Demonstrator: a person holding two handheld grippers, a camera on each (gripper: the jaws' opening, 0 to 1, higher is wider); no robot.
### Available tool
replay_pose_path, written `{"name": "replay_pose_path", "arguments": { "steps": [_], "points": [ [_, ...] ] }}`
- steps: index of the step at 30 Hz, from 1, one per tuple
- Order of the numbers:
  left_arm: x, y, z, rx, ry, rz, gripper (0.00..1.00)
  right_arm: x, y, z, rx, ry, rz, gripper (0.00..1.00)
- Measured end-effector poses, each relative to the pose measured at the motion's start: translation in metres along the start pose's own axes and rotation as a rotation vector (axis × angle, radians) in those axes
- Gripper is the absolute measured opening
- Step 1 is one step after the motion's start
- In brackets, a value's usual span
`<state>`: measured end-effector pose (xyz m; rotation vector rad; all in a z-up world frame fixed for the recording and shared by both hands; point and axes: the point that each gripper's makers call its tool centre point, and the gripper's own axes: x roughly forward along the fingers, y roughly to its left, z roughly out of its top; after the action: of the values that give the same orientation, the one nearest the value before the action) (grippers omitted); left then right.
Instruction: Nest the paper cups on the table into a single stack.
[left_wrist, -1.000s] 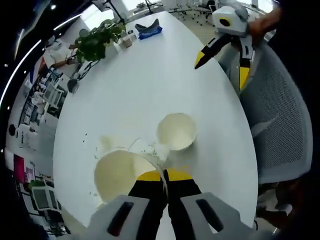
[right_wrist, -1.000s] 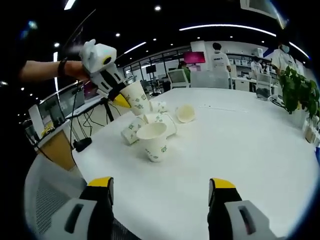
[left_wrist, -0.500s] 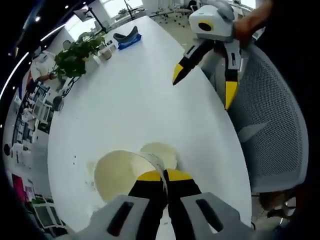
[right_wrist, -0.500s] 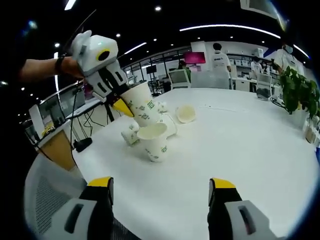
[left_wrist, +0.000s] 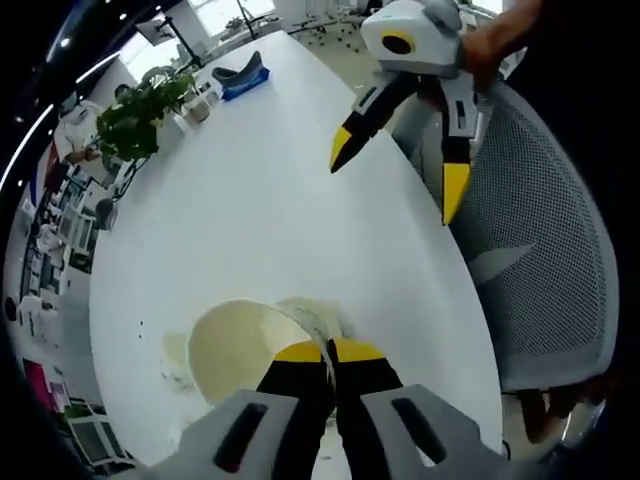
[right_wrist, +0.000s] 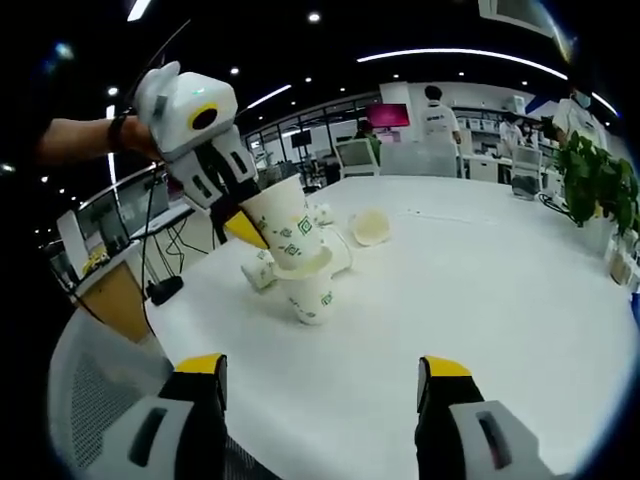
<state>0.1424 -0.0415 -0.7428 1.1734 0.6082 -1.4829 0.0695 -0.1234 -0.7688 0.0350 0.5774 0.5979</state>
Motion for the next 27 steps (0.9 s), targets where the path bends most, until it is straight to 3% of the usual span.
{"name": "replay_pose_path", "arguments": {
  "steps": [27],
  "points": [
    [0.011, 0.001, -0.003, -0.009, 0.017, -0.008, 0.0, 0.0, -0.001, -0.001, 0.006, 0.006, -0.001, 0.79]
  ]
}}
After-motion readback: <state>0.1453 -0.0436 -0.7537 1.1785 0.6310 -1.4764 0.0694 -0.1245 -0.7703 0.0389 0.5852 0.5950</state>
